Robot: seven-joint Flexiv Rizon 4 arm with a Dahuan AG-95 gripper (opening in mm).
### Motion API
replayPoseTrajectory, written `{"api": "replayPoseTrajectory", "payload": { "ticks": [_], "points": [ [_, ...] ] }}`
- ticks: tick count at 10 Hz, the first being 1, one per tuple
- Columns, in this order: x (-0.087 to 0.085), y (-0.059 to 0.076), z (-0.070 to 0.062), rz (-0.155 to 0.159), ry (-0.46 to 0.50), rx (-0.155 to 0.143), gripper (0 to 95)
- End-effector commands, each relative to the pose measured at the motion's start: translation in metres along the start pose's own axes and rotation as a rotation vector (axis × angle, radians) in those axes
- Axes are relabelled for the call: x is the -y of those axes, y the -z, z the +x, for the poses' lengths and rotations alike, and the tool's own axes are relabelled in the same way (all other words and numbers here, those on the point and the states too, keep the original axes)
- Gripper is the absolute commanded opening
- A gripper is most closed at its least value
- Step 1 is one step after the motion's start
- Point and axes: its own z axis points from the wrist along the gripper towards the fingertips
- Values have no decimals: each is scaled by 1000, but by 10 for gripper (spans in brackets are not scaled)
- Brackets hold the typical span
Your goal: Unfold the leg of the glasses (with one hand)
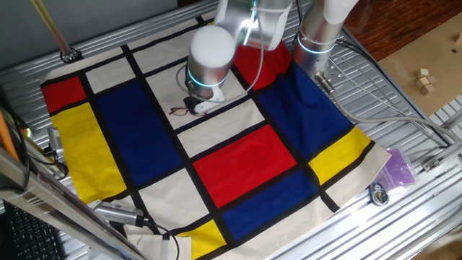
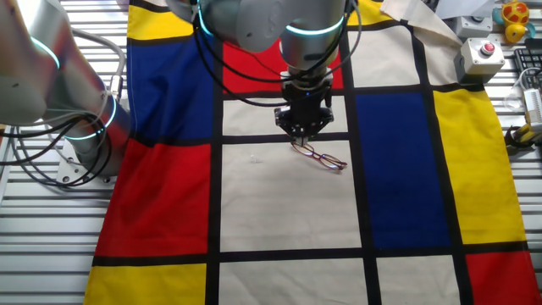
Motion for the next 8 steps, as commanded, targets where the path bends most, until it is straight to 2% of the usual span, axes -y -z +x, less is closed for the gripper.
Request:
{"api": "replayPoseTrajectory", "payload": {
  "ticks": [1,2,4,6,8],
  "points": [
    [-6,-1,2,-80,-153,-11,0],
    [-8,-2,2,-102,-177,-11,0],
    [-11,-4,2,-106,-185,-6,0],
    [-12,-7,2,-124,-203,-10,0],
    [-13,-10,2,-125,-203,-9,0]
  ]
}}
